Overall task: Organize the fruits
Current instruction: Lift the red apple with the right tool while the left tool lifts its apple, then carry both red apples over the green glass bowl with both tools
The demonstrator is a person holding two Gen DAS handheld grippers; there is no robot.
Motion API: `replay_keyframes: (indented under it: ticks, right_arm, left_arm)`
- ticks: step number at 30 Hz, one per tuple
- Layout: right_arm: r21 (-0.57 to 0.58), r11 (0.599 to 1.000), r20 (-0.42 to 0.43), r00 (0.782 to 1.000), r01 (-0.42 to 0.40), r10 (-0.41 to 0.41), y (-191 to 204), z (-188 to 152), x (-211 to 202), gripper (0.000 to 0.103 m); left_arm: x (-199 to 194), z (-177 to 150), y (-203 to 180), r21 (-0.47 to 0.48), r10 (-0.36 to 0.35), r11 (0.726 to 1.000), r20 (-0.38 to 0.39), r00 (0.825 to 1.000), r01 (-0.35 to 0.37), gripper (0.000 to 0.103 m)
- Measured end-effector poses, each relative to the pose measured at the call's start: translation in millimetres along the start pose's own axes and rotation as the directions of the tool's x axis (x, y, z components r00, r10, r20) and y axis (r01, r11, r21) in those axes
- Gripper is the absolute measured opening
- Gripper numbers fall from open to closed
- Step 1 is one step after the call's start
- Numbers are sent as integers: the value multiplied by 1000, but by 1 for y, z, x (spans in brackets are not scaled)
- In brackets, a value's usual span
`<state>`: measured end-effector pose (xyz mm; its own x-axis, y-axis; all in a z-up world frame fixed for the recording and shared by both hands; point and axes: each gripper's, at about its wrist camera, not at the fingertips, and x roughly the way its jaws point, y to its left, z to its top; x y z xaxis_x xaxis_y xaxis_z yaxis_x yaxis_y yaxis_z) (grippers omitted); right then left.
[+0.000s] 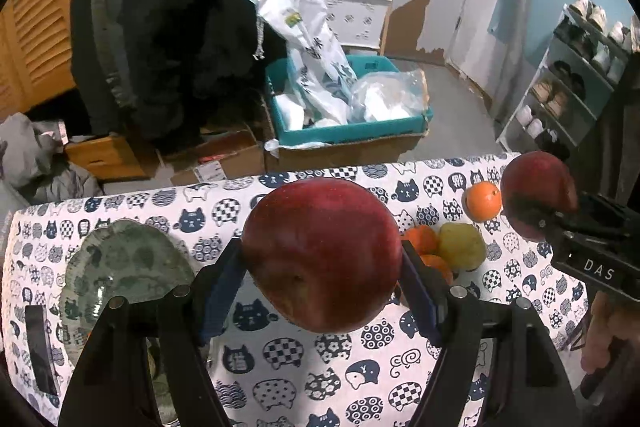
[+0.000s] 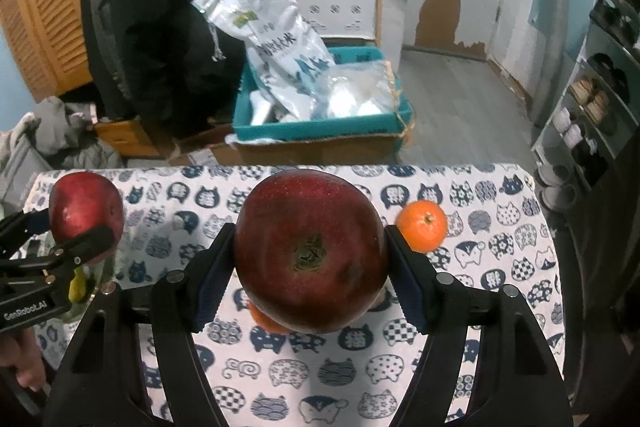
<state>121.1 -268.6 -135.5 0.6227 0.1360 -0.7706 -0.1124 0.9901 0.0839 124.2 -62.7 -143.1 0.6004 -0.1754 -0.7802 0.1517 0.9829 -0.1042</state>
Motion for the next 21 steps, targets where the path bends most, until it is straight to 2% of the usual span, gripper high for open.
replay_keyframes:
  ticks: [12, 21]
  right_arm:
    - [-80, 995, 48, 996, -65, 69, 54, 16, -19, 72]
    - [-135, 983, 65, 989, -123, 133, 97, 26, -27, 72]
  left_arm:
    - [-42, -1, 43, -40, 47, 998, 66, 997, -45, 76]
    - [-60, -8, 82, -97, 93, 992, 80, 992, -85, 76]
